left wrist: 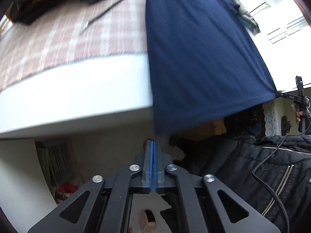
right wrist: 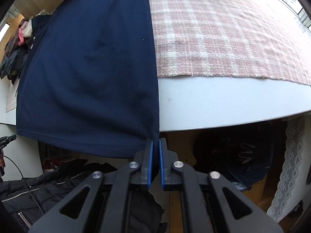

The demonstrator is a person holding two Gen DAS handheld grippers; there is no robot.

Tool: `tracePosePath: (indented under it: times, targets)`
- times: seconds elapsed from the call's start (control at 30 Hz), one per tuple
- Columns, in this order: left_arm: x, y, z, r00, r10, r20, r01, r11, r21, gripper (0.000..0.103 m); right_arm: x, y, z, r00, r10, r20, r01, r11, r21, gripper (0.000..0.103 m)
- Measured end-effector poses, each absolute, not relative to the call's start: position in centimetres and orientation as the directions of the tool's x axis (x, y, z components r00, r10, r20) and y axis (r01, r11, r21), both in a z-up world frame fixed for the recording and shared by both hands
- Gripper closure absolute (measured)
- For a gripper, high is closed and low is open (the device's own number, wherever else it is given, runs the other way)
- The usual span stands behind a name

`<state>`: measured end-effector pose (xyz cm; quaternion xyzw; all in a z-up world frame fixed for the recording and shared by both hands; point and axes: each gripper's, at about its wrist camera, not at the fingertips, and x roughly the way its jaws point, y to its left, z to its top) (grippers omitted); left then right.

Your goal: Fold clothes

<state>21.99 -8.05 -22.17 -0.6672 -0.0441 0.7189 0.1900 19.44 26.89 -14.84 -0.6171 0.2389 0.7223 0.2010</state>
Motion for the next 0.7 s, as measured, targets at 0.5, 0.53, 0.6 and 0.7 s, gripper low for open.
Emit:
tracePosePath:
  times: [0.5,0.53,0.6,0.7]
  targets:
    - [20.0,-9.2,-16.4,-0.191,0.341,-0.921,-0.218,-0.929,-0.299,0.103,16.0,26.4,-6.5,-0.129,0.118,-0.985,-0.482,-0.875,-0.041,0.088]
    - [19.6,-8.8,-16.2,-0.201,0.348,-0.916,-0.227,-0.926,-0.302,0.103,13.8,25.8,-5.6,-0.181,0.108,-0.977,-0.431,-0.902,-0.020,0.084]
    - [18.5,-7.7,-16.0,-0.220,0.344,-0.913,-0.236,-0.927,-0.293,0.103,8.8,23.8,-5.3,-0.243,0.067,-0.968,-0.316,-0.949,0.013,0.072]
    - [16.3,-6.7,-15.2,-0.274,0.315,-0.909,-0.216,-0.941,-0.261,0.103,1.3,21.4,-6.5,-0.275,-0.029,-0.961,-0.169,-0.982,0.078,0.070]
